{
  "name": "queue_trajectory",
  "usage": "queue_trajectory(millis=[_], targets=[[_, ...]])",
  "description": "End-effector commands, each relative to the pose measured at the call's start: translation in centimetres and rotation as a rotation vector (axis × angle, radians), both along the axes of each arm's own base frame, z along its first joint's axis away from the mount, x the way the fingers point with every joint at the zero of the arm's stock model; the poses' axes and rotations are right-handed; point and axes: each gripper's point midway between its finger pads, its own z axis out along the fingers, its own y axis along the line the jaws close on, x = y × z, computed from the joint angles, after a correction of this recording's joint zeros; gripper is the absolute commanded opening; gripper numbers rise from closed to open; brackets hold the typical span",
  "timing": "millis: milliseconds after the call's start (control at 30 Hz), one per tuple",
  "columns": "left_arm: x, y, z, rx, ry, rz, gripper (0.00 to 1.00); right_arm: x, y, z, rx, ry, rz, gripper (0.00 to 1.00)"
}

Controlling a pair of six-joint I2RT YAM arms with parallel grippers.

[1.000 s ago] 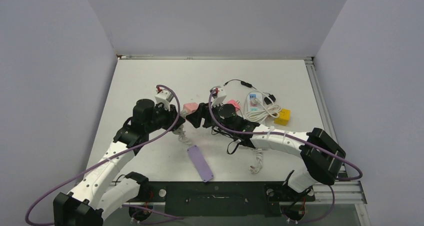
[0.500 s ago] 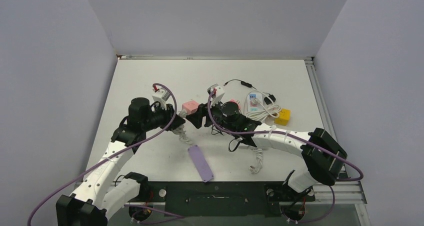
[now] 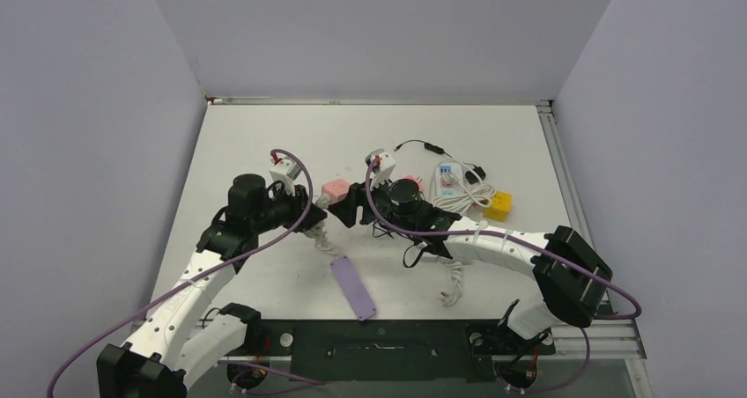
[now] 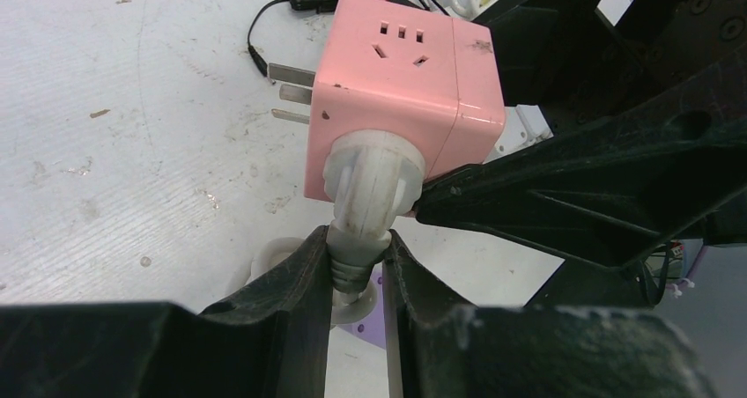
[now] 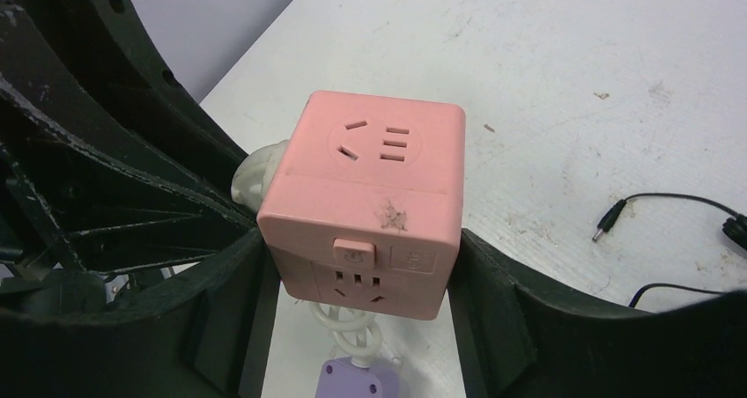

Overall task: Pull the plug off the socket
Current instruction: Remove the socket from the socket.

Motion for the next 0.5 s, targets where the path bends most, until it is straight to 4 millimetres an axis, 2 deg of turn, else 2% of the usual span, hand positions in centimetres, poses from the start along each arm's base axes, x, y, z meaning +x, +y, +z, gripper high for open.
queue_trajectory(millis=[0, 200, 467], targets=[[2.3, 0.1, 4.7, -0.028, -0.217, 0.081, 0.0, 1.1, -2.1, -0.5, -0.037, 0.092, -0.148, 0.05], [1.7, -1.3, 4.1, -0.028, -0.2, 0.029, 0.0, 3.0, -3.6, -1.5, -0.076, 0.123, -0.302, 0.05], [1.5, -1.5, 4.4, -0.038, -0.203, 0.02, 0.0, 3.3, -3.9, -1.4, -0.103, 0.11, -0.313, 0.05]])
